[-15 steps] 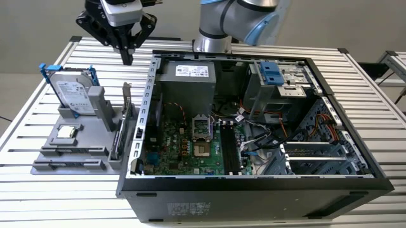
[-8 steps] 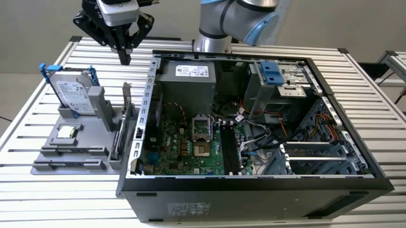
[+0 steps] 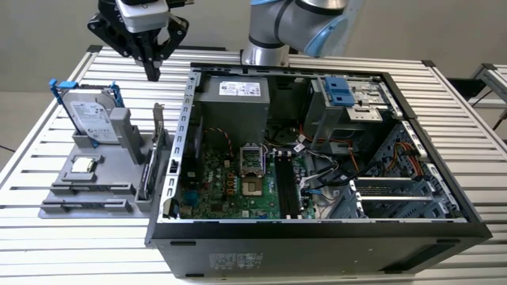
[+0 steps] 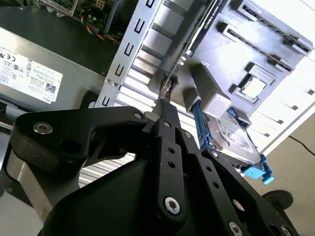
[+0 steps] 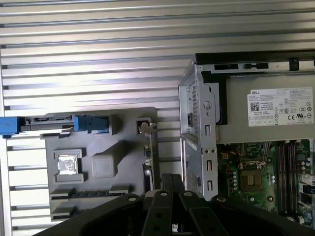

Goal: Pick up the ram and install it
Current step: 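Reach for the ram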

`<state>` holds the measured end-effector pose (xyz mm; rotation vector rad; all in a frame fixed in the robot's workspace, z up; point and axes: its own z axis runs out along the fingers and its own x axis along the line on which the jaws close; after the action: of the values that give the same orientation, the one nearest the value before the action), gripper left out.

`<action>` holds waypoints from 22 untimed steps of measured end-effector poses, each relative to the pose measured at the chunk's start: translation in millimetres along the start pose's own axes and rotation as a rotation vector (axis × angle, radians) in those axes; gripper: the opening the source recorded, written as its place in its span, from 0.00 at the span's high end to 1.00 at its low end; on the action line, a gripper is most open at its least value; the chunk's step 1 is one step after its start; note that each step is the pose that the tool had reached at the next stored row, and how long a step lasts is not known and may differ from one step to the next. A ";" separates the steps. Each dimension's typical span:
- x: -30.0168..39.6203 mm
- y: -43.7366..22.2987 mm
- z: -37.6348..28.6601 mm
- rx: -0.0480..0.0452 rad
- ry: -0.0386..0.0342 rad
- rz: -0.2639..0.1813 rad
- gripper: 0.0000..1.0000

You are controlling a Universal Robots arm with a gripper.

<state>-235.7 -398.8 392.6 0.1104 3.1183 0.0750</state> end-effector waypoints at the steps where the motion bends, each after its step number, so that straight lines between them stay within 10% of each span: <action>1: 0.6 0.0 0.0 0.0000 0.0000 0.000 1.00; 22: 13.6 -1.0 -0.3 0.0000 0.0001 0.000 1.00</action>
<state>-249.3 -398.8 392.6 0.1105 3.1184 0.0750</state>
